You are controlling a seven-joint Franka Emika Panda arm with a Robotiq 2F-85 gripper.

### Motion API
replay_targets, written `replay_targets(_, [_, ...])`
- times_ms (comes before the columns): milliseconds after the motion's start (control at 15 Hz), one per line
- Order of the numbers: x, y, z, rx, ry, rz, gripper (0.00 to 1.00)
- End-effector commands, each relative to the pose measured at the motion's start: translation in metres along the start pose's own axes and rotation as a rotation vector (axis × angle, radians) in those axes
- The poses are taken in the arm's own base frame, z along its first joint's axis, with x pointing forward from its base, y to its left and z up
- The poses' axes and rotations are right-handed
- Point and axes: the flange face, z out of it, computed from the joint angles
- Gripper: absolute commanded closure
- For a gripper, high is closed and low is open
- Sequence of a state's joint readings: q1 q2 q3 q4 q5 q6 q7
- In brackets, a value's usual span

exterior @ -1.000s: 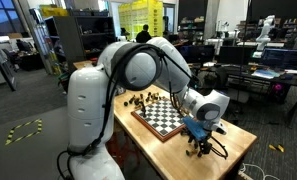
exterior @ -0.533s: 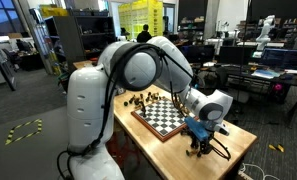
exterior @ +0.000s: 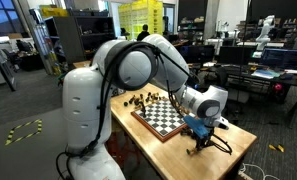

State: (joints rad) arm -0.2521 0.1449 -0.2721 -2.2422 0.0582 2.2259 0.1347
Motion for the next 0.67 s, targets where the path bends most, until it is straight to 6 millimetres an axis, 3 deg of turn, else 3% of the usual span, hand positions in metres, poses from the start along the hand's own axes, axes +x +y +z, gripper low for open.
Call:
replay_targets(0, [-0.022, -0.012, -0.021, -0.038, 0.071, -0.032, 0.97])
replay_targets(400, [-0.046, -0.038, -0.041, -0.164, 0.291, -0.033, 0.97])
replay_targets(600, [-0.054, -0.043, -0.038, -0.206, 0.409, 0.023, 0.97])
